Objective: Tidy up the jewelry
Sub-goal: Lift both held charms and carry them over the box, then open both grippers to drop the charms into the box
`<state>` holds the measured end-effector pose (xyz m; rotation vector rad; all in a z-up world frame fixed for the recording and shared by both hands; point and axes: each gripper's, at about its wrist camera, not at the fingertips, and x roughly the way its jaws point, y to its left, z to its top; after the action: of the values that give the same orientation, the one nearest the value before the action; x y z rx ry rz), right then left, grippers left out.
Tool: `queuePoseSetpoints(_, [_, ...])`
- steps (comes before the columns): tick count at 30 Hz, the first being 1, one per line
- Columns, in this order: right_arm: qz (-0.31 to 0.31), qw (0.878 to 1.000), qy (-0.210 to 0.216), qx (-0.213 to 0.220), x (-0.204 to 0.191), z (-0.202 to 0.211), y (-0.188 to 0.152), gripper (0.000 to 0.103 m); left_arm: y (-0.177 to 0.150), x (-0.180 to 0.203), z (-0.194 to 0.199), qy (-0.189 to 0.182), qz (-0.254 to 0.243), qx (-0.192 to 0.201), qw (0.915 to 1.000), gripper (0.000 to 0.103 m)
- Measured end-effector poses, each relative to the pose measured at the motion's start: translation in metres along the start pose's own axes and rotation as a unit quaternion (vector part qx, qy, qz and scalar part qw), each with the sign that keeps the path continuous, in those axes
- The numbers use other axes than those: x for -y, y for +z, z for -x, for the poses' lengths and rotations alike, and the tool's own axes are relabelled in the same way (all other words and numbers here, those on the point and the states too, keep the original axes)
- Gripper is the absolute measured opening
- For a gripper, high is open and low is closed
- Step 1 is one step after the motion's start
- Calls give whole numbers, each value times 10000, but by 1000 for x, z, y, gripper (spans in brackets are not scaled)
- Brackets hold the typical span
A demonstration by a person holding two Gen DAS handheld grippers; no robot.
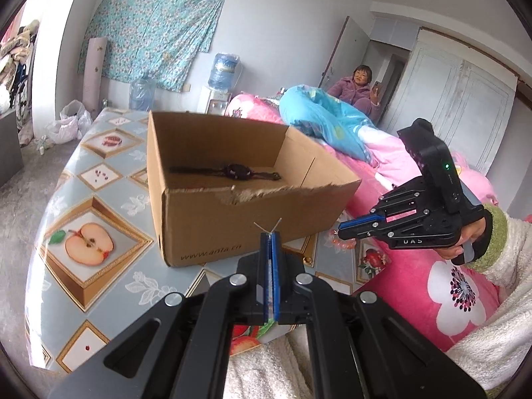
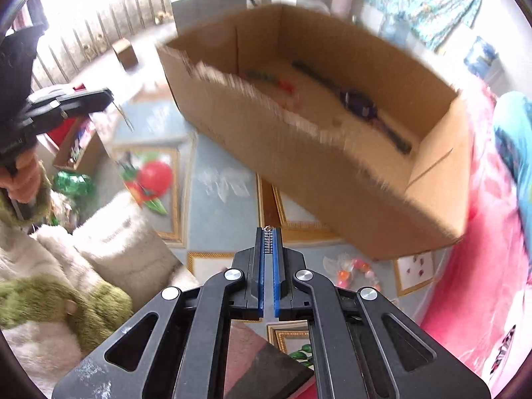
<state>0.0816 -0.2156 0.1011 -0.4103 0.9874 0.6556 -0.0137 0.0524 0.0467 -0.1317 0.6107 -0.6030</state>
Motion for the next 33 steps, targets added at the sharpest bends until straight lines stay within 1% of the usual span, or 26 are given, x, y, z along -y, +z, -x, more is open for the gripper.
queuePoseSetpoints(2, [46, 9991, 14, 413, -2, 27, 11, 2, 13, 8, 6, -77, -114, 165, 9998, 1])
queuePoseSetpoints(4, [73, 9974, 48, 716, 4, 43, 23, 2, 31, 14, 7, -213, -176, 283, 9992, 1])
queuePoseSetpoints(7, [-34, 9958, 76, 913, 19, 50, 44, 2, 57, 20, -3, -271, -285, 245, 9989, 1])
queuePoseSetpoints(10, [-241, 9967, 113, 763, 39, 35, 62, 2, 82, 22, -29, -242, -323, 8, 9992, 1])
queuePoseSetpoints(12, [-375, 9979, 124, 509, 53, 16, 69, 2, 97, 21, -50, -321, -236, -212, 9990, 1])
queuePoseSetpoints(13, [-443, 9982, 141, 386, 59, 7, 71, 2, 102, 19, -61, -340, -176, -344, 9987, 1])
queuePoseSetpoints(16, [-616, 9980, 103, 26, 82, -19, 74, 2, 115, 10, -104, -195, 55, -887, 9959, 1])
queuePoseSetpoints(19, [-636, 9975, 80, -290, 95, -41, 71, 2, 123, -4, -146, -60, 357, -1384, 9897, 1])
queuePoseSetpoints(22, [-552, 9972, 79, -493, 103, -58, 70, 2, 128, -17, -179, 61, 564, -1744, 9830, 1])
queuePoseSetpoints(23, [-510, 9972, 67, -541, 104, -62, 70, 2, 129, -22, -190, 153, 647, -1876, 9800, 1])
queuePoseSetpoints(25, [-449, 9969, 85, -634, 107, -71, 70, 3, 127, -28, -202, 261, 753, -2044, 9757, 1])
queuePoseSetpoints(28, [-396, 9968, 54, -686, 112, -78, 69, 4, 127, -32, -213, 350, 844, -2132, 9727, 2])
queuePoseSetpoints(29, [-390, 9969, 49, -681, 113, -78, 68, 7, 126, -34, -215, 390, 853, -2141, 9723, 3])
queuePoseSetpoints(31, [-398, 9971, 42, -645, 116, -78, 67, 12, 126, -35, -217, 438, 852, -2126, 9724, 16])
queuePoseSetpoints(33, [-408, 9974, 48, -584, 118, -76, 68, 14, 126, -35, -217, 477, 846, -2106, 9727, 25])
